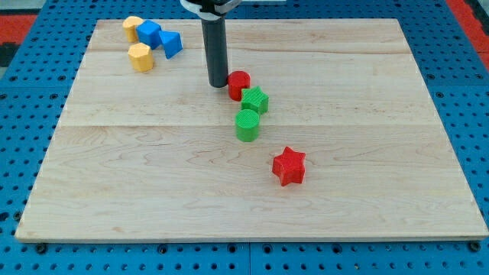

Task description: Move the res star to the line of blocks

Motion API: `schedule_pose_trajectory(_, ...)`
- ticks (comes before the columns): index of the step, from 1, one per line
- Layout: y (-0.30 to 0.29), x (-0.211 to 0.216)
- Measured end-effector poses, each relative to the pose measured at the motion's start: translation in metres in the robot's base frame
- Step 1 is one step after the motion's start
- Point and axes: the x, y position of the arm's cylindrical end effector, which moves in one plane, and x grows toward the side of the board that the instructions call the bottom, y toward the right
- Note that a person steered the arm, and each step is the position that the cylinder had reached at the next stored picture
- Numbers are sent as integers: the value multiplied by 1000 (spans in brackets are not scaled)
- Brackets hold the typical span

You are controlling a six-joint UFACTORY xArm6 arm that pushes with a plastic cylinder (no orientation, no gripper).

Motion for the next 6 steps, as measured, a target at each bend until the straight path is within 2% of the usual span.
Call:
schedule_pose_trajectory(1, -13, 44)
schedule_pose_trajectory(2, -7, 175)
schedule_pose_trajectory(3, 55, 229)
schedule_pose_trajectory(4, 110, 217)
schedule_pose_trajectory(5, 102, 181)
schedule_pose_trajectory(6, 58, 137)
